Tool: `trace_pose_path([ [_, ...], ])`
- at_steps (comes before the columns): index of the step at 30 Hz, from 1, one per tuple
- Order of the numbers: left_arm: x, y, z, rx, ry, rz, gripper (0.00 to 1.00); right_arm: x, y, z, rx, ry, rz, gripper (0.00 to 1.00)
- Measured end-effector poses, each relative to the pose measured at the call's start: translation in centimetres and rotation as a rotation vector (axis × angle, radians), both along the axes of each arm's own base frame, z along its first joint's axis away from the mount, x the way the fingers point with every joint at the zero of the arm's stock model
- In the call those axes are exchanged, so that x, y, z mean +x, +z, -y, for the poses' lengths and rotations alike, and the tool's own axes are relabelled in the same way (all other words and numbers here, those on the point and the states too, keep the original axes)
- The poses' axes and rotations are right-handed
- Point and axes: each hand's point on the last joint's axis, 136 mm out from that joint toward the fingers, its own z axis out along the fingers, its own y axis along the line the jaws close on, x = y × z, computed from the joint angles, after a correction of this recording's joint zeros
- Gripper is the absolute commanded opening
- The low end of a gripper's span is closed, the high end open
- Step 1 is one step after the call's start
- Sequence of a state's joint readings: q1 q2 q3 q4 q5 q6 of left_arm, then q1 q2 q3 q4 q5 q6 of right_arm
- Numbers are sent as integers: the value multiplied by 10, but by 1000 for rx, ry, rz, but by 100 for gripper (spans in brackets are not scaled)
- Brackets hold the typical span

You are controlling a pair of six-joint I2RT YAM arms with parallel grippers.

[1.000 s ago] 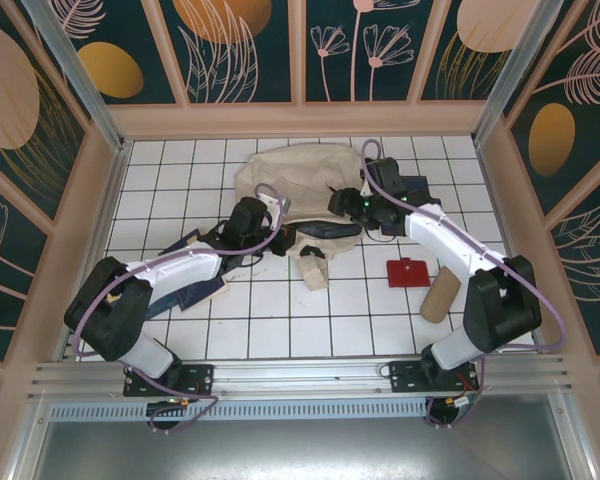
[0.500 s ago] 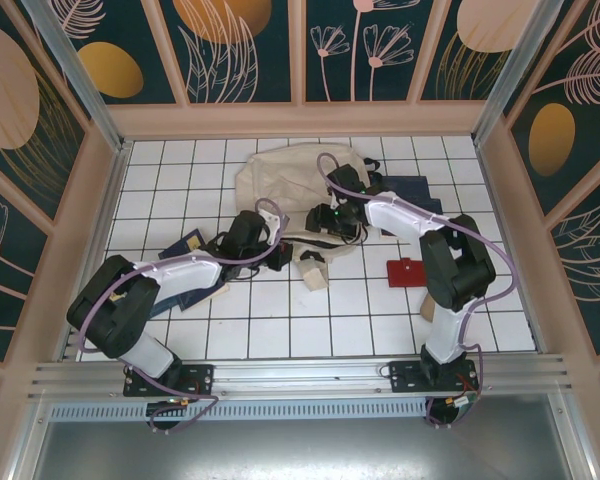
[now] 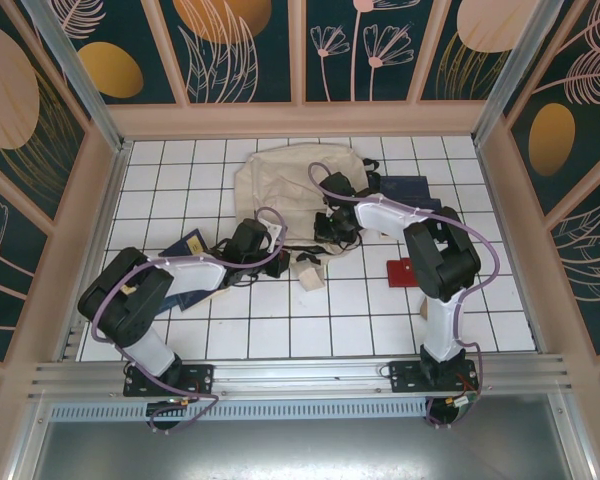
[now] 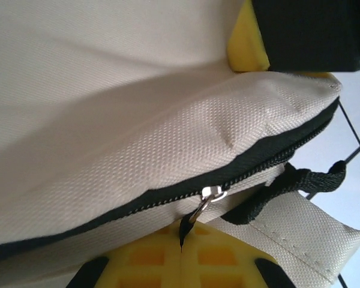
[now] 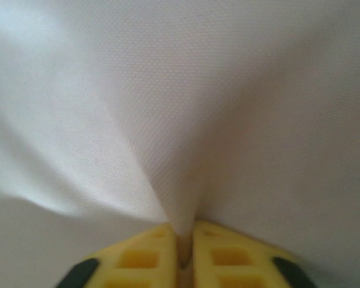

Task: Pack the student bag
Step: Unzip the student bag at the top-center of the table.

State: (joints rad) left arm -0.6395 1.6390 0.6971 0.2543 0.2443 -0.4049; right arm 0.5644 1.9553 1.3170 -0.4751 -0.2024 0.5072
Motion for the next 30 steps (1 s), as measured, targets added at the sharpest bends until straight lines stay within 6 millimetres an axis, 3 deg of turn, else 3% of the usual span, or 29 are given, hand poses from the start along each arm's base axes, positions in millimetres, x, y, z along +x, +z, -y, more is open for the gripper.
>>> trace_pose_path([
  [9,18,40,-21,80,78,95,0,4,-4,10,-55,-20,41,0],
  [13,26,45,-39,133,124,95,0,8,-2,29,-68,-60,53,0],
  [18,30,54,-39,135,135,91,0,17,8,42,-54,-98,70,0],
  [24,51,75,-46,104,193,101,0,30,21,49,-23,-117,106,0],
  [28,51,84,-37,38,129,95,0,37,30,54,-14,-97,135,0],
  [30,46,84,-35,15,99,83,0,38,36,56,10,-81,141,35],
])
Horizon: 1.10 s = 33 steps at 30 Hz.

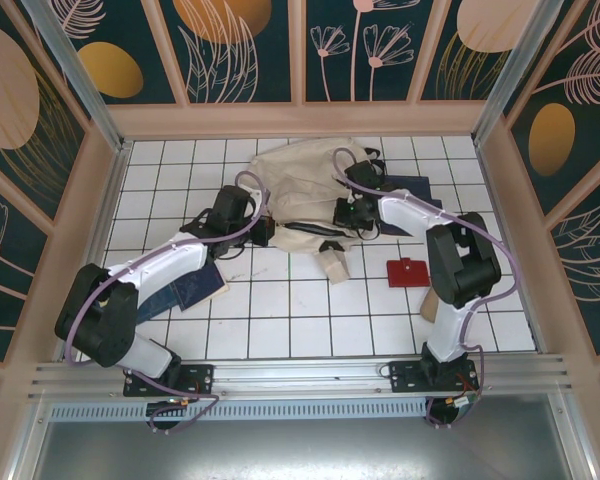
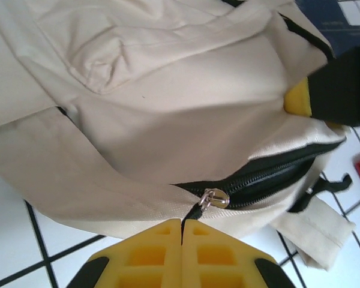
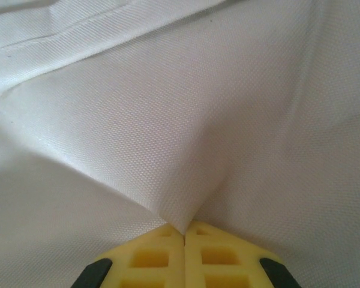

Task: Pack the student bag
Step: Unzip the student bag at the top-center of the table.

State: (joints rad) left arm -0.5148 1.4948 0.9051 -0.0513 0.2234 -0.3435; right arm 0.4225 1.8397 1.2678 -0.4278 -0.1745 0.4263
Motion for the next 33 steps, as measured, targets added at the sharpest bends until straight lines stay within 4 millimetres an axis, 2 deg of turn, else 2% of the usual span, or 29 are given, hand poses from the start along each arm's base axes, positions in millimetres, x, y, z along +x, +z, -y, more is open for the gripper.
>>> trace_pose_path([
  [1,-2,-1,-1,-4,-7,-5,0,0,3,2,2,6,4,49],
  [2,-3,0,-2,-10,-13,-9,0,-1,7,6,-2,10,9,56],
  [3,-4,1,-3,-16,-17,-11,0,-1,11,8,-4,10,14,59],
  [6,-6,2,-2,-43,-43,-23,0,-5,26,9,-28,26,50,59],
  [12,-14,-4,11,-85,-116,-73,0,-29,80,-24,67,76,166,54],
  [16,-15,-17,23,-73,-151,-109,0,-51,102,-44,155,149,204,53],
  [19,-16,-18,29,-77,-164,-122,0,-57,97,-57,173,219,193,53],
  [21,-12,-13,30,-83,-159,-113,0,-57,86,-62,168,252,178,53],
  [25,-6,-6,26,-69,-120,-87,0,-56,63,-67,145,302,147,47],
  [28,-7,-5,24,-59,-115,-94,0,-64,59,-75,187,341,160,44],
  [33,-5,-3,21,-38,-101,-99,0,-89,59,-90,240,381,181,43],
])
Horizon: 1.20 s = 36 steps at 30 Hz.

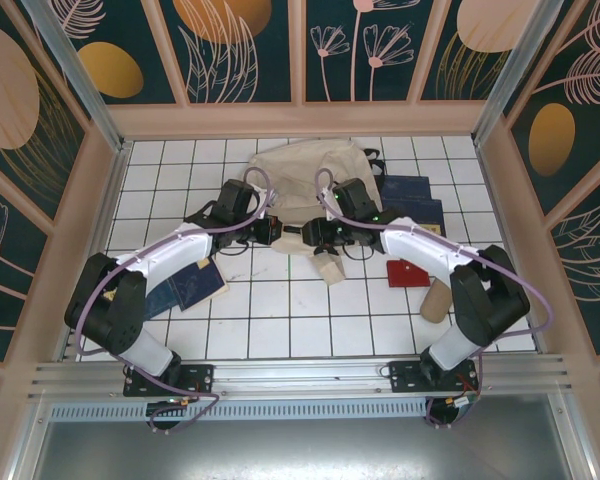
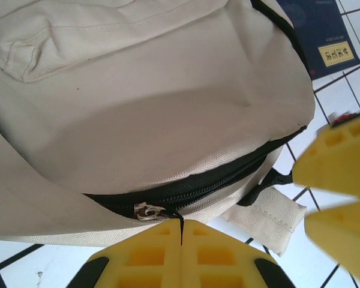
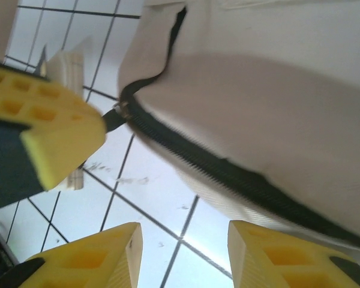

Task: Pack the student bag
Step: Unzip the student bag at the top-center of the table.

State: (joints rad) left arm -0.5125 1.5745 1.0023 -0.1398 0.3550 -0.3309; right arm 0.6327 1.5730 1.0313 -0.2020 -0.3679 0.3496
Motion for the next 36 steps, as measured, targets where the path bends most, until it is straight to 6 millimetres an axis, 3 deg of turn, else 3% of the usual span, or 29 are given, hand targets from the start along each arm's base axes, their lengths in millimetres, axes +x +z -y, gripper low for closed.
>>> trace_pose_path([
  [3,3,7,2,-3,-3,14,0,-1,0,-6,-7,-10,23,43],
  [8,12,15,0,20,-1,64,0,14,5,0,-75,-13,141,49],
  [16,12,14,-3,75,-45,111,0,35,22,-6,-186,202,371,56],
  [20,15,19,-3,100,-68,140,0,51,8,-15,-239,288,403,55],
  [23,17,20,-5,122,-78,165,0,53,-5,-11,-261,337,408,52],
  [28,18,18,-8,155,-90,183,0,64,-3,3,-246,363,444,42],
  [36,22,26,-8,163,-96,210,0,57,-15,9,-278,442,467,44],
])
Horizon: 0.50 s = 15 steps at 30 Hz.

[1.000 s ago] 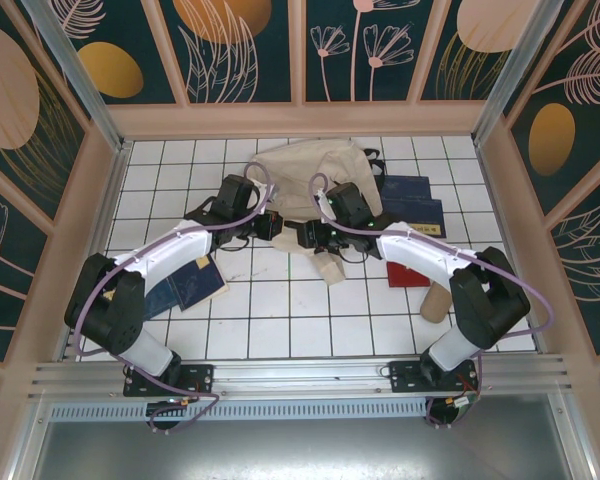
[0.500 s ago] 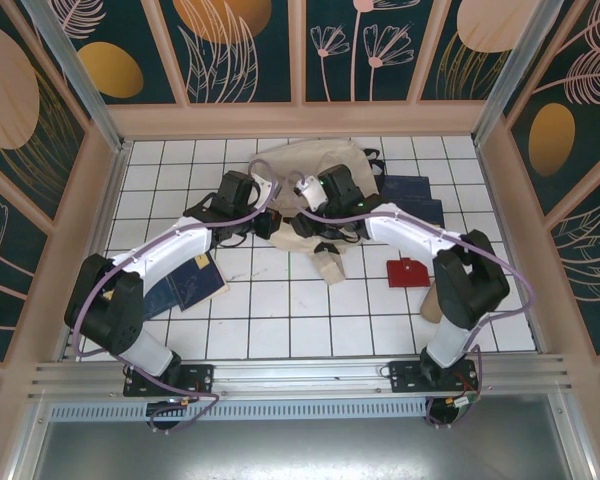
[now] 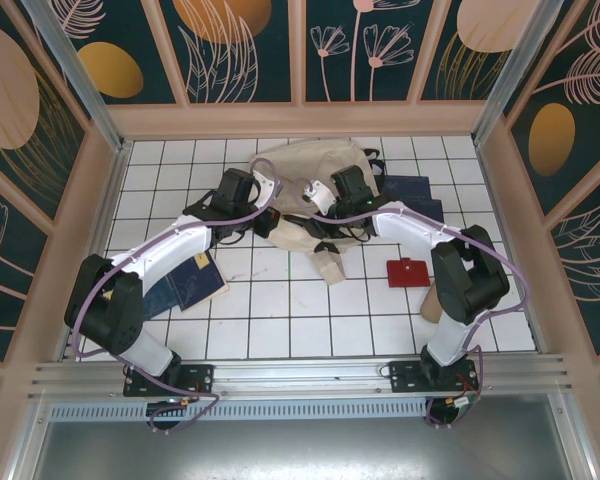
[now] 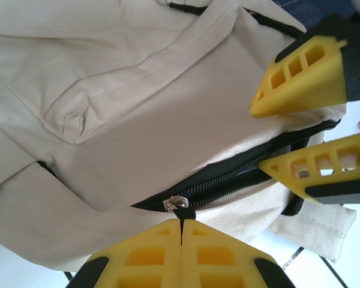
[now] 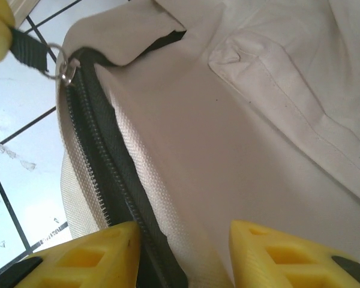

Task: Pack the student bag
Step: Unzip the student bag at the top-center of the table.

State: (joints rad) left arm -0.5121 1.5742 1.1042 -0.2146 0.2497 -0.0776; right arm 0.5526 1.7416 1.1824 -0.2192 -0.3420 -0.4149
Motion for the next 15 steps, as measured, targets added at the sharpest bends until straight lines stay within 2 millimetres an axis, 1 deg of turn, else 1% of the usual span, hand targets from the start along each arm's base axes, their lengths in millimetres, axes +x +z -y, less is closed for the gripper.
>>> trace_pose_path([
  [2,2,3,1,-2,-1,8,0,0,0,0,-6,11,8,43],
  [5,4,5,0,-1,-1,12,0,0,0,0,-12,23,16,39],
  [8,3,4,0,1,0,9,0,-1,-1,1,-18,29,20,30],
  [10,4,4,-1,1,2,9,0,0,-1,1,-30,29,32,22],
  [11,4,4,-2,1,3,9,0,1,-2,2,-40,23,38,20],
  [13,6,4,-3,8,13,13,0,4,-3,3,-63,15,58,12],
  [15,8,3,-6,21,30,19,0,5,-4,4,-85,12,81,10],
])
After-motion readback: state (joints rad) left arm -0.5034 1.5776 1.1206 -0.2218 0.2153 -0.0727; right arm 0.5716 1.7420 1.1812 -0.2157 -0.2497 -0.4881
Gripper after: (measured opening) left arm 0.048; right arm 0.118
